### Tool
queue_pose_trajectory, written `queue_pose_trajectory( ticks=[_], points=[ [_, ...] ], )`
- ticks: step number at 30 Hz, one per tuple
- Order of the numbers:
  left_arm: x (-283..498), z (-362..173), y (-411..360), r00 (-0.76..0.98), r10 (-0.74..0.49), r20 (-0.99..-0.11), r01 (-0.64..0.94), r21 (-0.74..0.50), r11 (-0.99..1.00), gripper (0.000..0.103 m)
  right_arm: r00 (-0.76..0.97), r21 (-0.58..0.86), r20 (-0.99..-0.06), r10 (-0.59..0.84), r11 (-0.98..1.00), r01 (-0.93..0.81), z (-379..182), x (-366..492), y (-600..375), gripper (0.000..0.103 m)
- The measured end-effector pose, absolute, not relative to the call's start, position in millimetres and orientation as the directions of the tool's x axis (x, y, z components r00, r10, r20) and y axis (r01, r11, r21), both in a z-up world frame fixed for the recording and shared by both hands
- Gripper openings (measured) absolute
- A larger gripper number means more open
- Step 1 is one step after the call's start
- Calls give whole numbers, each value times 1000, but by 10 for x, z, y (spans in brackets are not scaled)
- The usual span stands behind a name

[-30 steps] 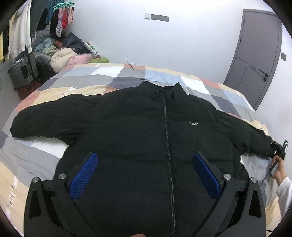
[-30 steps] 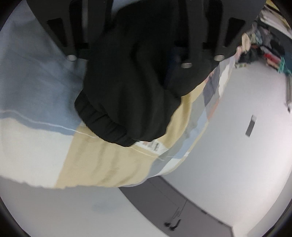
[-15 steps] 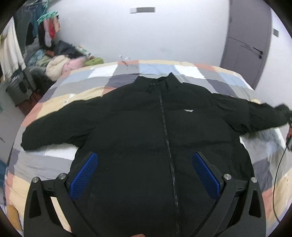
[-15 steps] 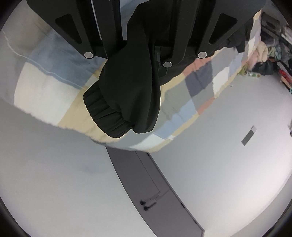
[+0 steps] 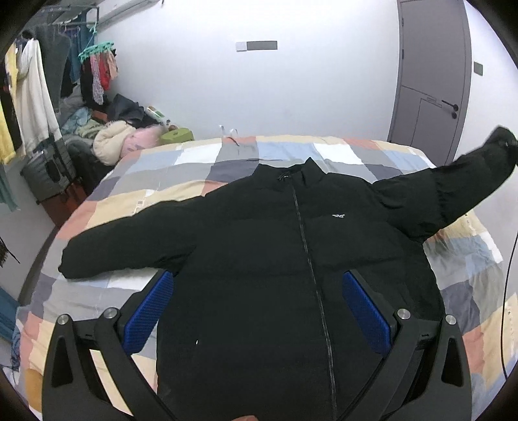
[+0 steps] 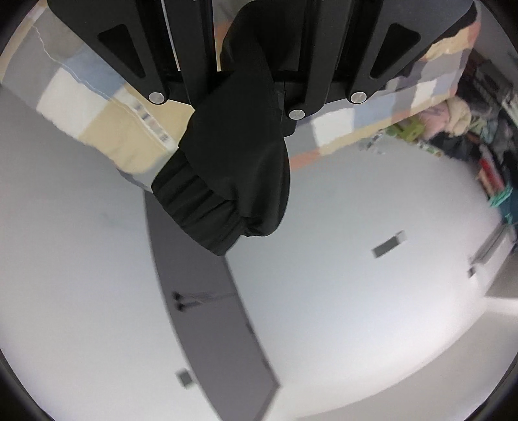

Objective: Fold large clothes
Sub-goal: 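Lift the sleeve cuff with the right gripper and carry it across the jacket, then lay the sleeve across the jacket body with the right gripper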

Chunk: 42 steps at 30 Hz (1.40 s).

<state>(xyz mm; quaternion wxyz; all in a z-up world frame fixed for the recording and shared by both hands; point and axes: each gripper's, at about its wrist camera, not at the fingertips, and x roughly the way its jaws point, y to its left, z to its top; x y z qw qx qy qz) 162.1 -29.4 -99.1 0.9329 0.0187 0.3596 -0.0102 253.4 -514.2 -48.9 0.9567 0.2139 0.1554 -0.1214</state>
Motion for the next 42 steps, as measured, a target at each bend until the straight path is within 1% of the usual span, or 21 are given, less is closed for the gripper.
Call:
queue_pose_trajectory(
  ticks=[7, 13, 15, 18, 22, 27, 33, 39, 42],
  points=[
    [1505, -909, -81, 757, -34, -653, 37, -9, 999, 103, 956, 336, -279, -93, 923, 188, -10, 2599, -4287, 6],
    [1457, -930, 110, 760, -37, -649, 21, -33, 999, 103, 968, 208, -252, -25, 975, 79, 253, 2732, -3462, 6],
    [1445, -978, 169, 754, -38, -656, 17, -38, 999, 103, 969, 180, -248, -6, 982, 52, 286, 2776, -3189, 6],
    [1431, -1025, 282, 749, -41, -661, 12, -48, 999, 103, 967, 194, -249, 52, 981, -3, 295, 2864, -2776, 7],
    [1457, -1088, 468, 747, -50, -663, 5, -69, 998, 103, 962, 148, -247, 119, 985, -84, 279, 3003, -2067, 7],
    [1504, -1165, 724, 753, -39, -657, -22, -85, 996, 103, 930, 95, -295, 221, 975, -201, 21, 3301, -1231, 8],
    [1540, -1310, 999, 777, -40, -629, -21, -89, 996, 103, 861, 78, -378, 341, 938, -337, -540, 3530, -275, 9],
    [1679, -1564, 1205, 760, -22, -649, -30, -69, 997, 103, 776, 81, -485, 404, 904, -420, -1381, 3715, 435, 10],
    [1758, -1654, 1282, 749, -31, -662, -38, -90, 995, 103, 740, 55, -537, 404, 893, -447, -1793, 3766, 689, 10]
  ],
)
